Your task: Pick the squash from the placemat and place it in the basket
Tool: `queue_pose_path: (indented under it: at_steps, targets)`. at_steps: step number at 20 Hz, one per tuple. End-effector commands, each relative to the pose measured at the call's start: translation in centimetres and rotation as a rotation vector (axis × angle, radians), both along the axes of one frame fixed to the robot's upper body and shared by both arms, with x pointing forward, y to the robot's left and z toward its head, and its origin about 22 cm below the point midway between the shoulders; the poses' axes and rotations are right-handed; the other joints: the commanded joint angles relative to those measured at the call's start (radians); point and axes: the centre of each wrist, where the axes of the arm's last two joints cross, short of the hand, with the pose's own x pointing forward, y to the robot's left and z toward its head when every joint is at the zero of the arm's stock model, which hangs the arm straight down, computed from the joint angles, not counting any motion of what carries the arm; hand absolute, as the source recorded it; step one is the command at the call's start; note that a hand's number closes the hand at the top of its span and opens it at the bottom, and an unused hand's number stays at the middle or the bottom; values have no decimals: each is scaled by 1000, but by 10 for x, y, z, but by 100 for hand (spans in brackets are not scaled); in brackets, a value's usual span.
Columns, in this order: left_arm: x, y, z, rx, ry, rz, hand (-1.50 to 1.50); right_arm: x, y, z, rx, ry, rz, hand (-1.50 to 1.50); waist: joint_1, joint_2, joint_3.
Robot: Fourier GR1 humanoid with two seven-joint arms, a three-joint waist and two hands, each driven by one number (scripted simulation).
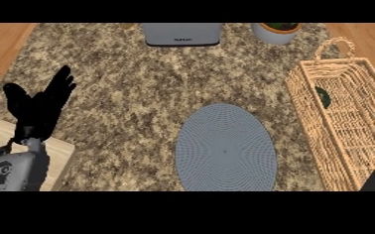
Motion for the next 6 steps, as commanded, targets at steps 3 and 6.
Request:
queue_pose_path:
  at_steps: [3,6]
  targets:
    - [-4,7,-1,12,2,1,0,-63,19,-4,184,-51,76,-150,-4,-1,1]
    - [-7,11,-8,-4,6,22,0,-99,27,-6,209,-15,120,-150,-20,1,1]
